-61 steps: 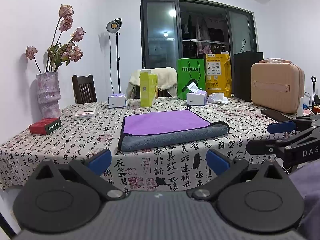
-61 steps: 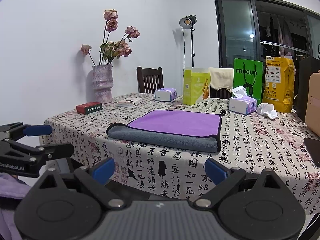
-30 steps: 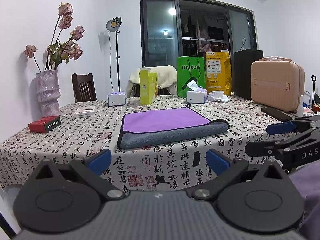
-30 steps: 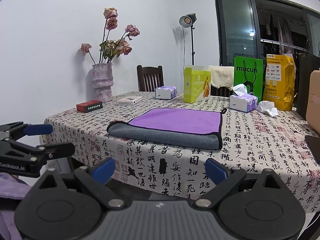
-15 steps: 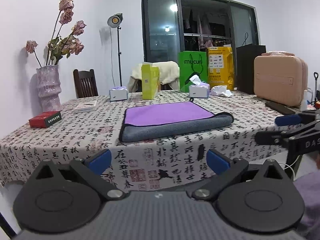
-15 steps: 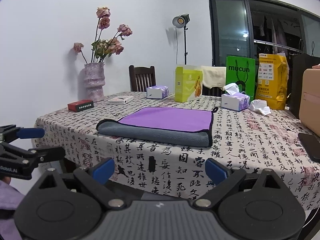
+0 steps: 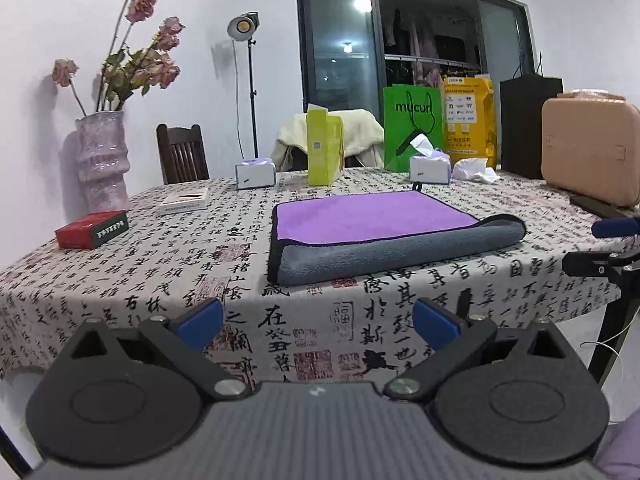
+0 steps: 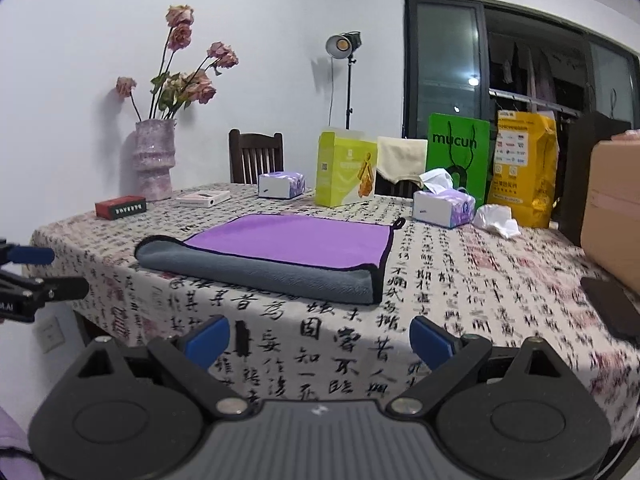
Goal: Fold towel
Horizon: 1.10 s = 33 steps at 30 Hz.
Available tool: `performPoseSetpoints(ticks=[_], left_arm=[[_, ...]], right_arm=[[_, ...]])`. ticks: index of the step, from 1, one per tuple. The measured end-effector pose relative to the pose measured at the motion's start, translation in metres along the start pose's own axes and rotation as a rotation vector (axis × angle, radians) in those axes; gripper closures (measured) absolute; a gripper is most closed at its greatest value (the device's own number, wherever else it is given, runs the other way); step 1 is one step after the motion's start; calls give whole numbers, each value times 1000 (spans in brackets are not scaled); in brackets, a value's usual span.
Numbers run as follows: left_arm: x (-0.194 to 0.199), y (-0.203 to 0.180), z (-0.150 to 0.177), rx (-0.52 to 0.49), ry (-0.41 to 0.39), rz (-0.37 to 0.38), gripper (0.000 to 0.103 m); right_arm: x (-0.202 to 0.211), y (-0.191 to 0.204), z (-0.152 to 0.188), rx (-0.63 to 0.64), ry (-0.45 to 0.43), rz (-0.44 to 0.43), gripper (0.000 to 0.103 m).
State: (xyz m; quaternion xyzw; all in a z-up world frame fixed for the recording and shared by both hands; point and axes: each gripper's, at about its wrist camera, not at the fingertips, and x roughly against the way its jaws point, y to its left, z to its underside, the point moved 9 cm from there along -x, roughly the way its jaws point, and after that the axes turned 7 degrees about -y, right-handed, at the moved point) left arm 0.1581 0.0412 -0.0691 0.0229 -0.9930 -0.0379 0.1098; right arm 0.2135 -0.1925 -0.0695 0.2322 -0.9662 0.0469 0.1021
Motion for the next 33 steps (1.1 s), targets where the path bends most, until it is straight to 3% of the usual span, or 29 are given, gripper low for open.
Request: performPoseSetpoints(ticks=[6, 9, 14, 22, 24, 26, 32, 33], left_arm=[[-34, 6, -5, -9, 5, 21, 0], [-54, 15, -9, 16, 11, 9, 3], [-88, 28, -17, 80, 40, 8, 18], [-125, 31, -18, 127, 121, 50, 59], [-127, 31, -17, 121, 138, 56, 66], [-127, 31, -16, 115, 146, 61, 66], [-127, 31, -15, 110, 164, 73, 67], [-127, 31, -15, 110, 167, 73, 67]], right_arm=[[-32, -12, -2, -5, 12, -20, 12], [-50, -20, -3, 9, 28, -17, 22], [-78, -32, -10, 16, 32, -25, 27], [-118, -37, -11, 10, 74, -81, 48], [-124, -37, -12, 5, 76, -101, 56], [-126, -37, -14, 5, 76, -123, 61], [-126, -41, -20, -101, 91, -212, 58], [-126, -42, -20, -126, 94, -227, 52]])
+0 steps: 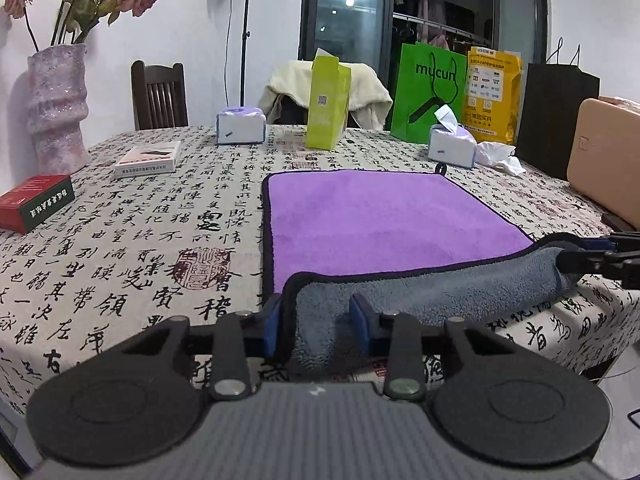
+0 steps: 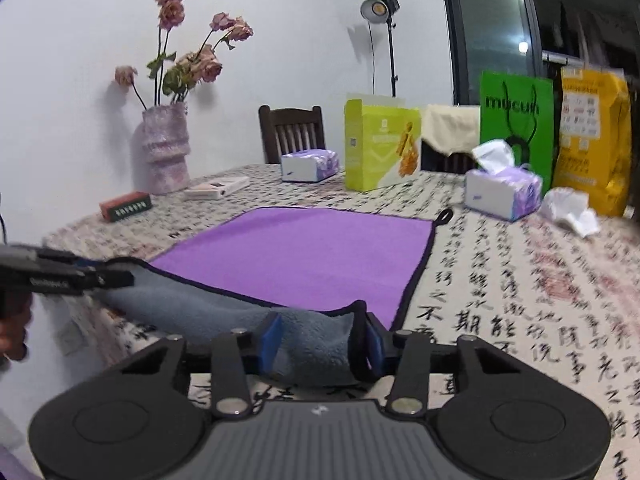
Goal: Fold towel
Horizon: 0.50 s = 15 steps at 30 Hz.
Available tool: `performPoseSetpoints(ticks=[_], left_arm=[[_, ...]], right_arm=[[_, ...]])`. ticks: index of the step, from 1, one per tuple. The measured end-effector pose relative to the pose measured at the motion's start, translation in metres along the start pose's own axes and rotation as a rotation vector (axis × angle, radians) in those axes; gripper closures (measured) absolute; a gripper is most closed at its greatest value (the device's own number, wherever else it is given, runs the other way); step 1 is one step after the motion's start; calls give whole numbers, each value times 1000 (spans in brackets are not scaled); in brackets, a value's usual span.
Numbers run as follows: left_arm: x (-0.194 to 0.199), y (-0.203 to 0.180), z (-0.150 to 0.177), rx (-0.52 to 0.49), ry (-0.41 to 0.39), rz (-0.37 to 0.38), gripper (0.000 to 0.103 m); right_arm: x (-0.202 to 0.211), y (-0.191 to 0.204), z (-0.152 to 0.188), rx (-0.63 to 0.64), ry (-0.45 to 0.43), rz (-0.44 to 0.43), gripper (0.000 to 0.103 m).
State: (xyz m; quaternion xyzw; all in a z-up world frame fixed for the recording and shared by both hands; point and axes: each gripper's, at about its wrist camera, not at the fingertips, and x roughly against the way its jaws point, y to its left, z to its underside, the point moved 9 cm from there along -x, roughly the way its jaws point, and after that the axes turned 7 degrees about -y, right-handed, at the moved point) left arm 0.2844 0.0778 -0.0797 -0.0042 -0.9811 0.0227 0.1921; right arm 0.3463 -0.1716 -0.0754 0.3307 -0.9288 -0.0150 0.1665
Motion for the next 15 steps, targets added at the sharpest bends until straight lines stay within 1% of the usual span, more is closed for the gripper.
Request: performPoseSetpoints(ticks=[2, 4, 5, 6, 7, 8, 10, 12, 13, 15], left_arm=[[-1, 0, -1, 1, 5, 4, 67], [-2, 1, -3, 2, 13, 3, 67], [-3, 1, -4, 3, 16, 4, 67], [-4, 0, -5, 3, 19, 7, 67], [-6, 0, -6, 2, 25, 7, 67], [-7, 0, -6, 0, 31, 9, 67], [-9, -2, -7, 0, 41, 16, 66], [-11, -3, -7, -9, 47, 16, 66], [-11, -3, -6, -15, 45, 12, 66], [-10, -3, -4, -6, 43, 14, 67]], right_arm=[[0, -3, -2, -51, 1, -20, 51], [-3, -9, -1, -96, 16, -17, 51], [-6, -12, -1, -121, 24, -12, 53], [-8, -15, -1, -145, 30, -8, 60], [-9, -16, -1, -163, 35, -9, 64], [-11, -16, -1, -177, 38, -14, 67], [-12, -16, -3, -183, 39, -19, 68], [-13, -15, -3, -163, 37, -12, 75], [-14, -14, -1, -145, 41, -3, 76], [-15, -13, 4, -102, 61, 21, 88]])
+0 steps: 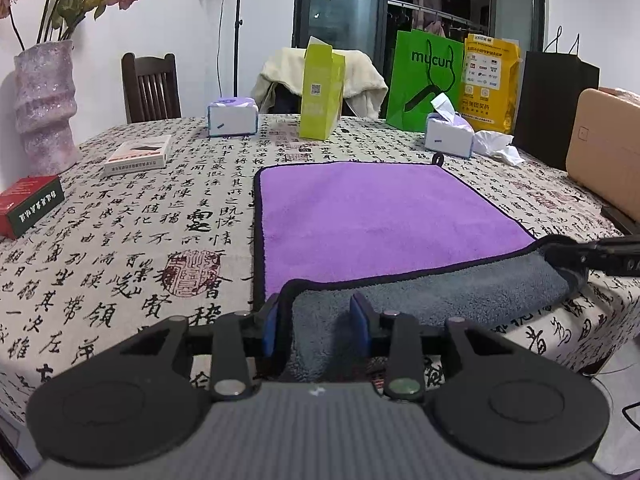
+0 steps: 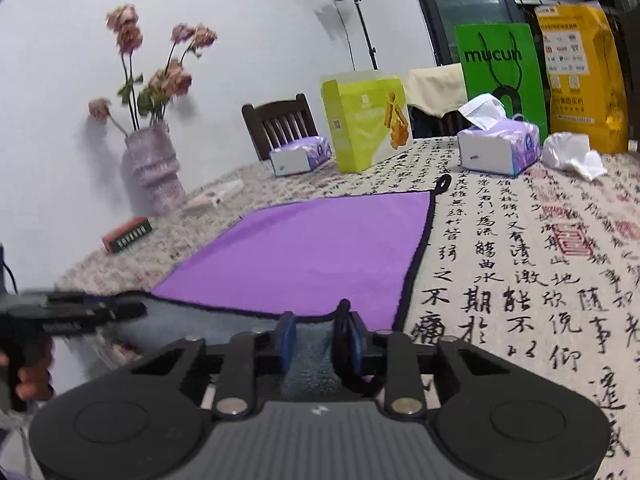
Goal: Fold towel
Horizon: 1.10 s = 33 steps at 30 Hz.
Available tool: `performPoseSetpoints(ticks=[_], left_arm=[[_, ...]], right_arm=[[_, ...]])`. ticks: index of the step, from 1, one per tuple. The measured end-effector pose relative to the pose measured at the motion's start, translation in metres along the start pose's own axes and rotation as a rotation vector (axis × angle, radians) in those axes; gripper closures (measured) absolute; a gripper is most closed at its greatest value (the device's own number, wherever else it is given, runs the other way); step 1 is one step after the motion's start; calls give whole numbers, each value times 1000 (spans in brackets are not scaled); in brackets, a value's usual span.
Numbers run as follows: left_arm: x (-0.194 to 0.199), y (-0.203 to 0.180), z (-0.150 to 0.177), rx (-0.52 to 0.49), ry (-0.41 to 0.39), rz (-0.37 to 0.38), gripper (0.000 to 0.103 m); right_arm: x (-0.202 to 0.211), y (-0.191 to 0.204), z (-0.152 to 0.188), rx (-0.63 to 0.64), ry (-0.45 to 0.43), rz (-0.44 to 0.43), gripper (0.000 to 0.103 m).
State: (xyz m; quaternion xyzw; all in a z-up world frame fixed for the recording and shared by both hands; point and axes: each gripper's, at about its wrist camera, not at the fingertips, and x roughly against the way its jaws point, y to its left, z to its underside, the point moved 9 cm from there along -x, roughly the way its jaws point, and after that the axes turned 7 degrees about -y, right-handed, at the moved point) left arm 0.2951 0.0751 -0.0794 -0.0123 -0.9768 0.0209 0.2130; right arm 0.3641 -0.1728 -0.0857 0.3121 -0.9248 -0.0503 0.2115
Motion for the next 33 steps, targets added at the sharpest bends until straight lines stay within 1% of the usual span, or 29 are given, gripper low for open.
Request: performPoseSetpoints(ticks=[2, 5, 8, 13, 14, 15, 16, 17, 19, 23, 26, 33], left_arm=[[1, 0, 2, 5, -1, 3, 67], [3, -2, 2, -4, -9, 6, 68], [3, -3, 2, -14, -13, 8, 68], [3, -2, 4, -3, -1, 9, 68], [3, -3, 3, -9, -5, 11, 70], [3, -4, 3, -18, -11, 16, 83], [4, -6, 3, -28, -13, 21, 88], [4, -7, 2, -36, -15, 22, 88], [4, -8, 2, -48, -23, 12, 92], [5, -5, 0, -36, -25, 3, 97], [7, -2, -4, -30, -36, -2, 98], [3, 0, -17, -30, -50, 0, 98]], right_arm=[[1, 1, 4, 35, 9, 25, 90], [7, 4, 7, 69, 4, 39, 93], [8, 7, 9, 110, -3, 49, 93], [9, 18, 12, 221, -27, 74, 96], [10, 19, 13, 239, -32, 78, 96], [10, 20, 13, 253, -38, 80, 96], [10, 20, 13, 265, -44, 83, 95], [10, 21, 14, 275, -49, 86, 94], [9, 20, 13, 274, -58, 95, 93], [8, 20, 12, 260, -42, 91, 95], [7, 20, 8, 242, -29, 88, 98], [4, 21, -11, 250, -61, 91, 99]])
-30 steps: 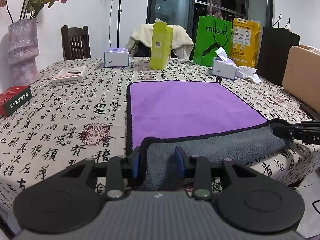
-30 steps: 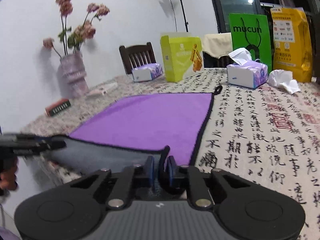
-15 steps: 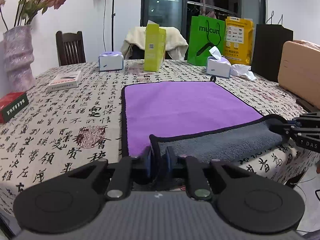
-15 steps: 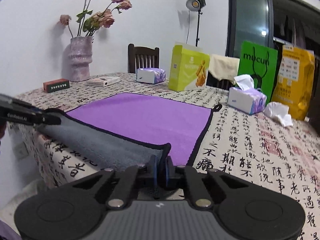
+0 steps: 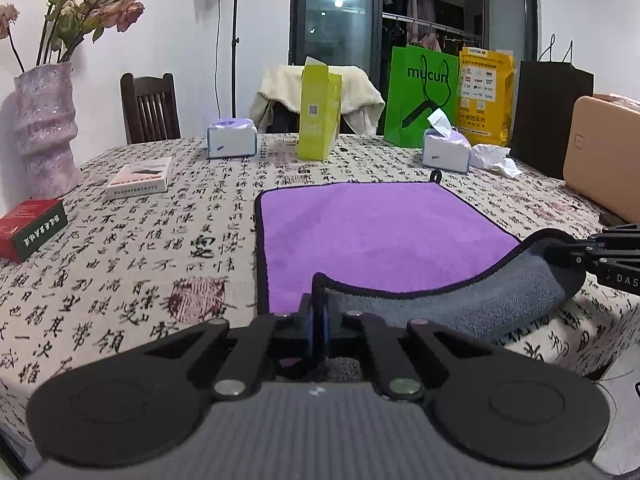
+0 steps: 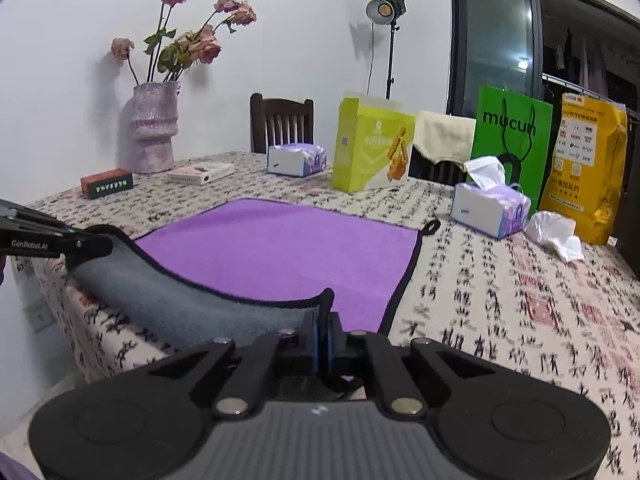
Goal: Fold towel
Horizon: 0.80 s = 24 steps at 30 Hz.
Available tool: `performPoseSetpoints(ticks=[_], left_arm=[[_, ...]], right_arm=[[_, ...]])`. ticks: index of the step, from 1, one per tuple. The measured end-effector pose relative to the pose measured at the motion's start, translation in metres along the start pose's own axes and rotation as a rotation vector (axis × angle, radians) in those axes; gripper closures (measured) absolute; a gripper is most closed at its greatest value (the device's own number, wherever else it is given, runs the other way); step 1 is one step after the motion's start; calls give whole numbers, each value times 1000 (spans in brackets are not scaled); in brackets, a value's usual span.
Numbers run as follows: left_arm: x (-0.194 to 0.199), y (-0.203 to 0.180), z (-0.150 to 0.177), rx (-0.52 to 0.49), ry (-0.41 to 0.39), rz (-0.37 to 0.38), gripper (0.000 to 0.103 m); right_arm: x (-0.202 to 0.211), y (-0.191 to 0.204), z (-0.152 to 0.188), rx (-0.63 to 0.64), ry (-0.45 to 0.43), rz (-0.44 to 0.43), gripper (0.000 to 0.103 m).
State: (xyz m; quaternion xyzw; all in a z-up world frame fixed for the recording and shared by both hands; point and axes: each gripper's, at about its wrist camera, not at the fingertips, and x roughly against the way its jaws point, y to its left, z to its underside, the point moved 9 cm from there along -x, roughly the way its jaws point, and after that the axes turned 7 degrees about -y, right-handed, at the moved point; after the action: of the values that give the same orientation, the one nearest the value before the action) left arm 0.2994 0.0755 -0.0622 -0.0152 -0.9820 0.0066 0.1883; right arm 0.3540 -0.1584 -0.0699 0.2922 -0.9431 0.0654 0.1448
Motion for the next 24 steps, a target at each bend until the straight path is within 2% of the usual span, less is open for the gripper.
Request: performPoseSetpoints(ticks=[9, 24], left_arm=[[-14, 5, -21, -3, -20, 1, 98], [-68, 19, -57, -26, -19, -5, 98]], right_arm=[[-16, -11, -16, 3, -11, 15, 99], [-61, -36, -44, 9, -19, 32, 99]])
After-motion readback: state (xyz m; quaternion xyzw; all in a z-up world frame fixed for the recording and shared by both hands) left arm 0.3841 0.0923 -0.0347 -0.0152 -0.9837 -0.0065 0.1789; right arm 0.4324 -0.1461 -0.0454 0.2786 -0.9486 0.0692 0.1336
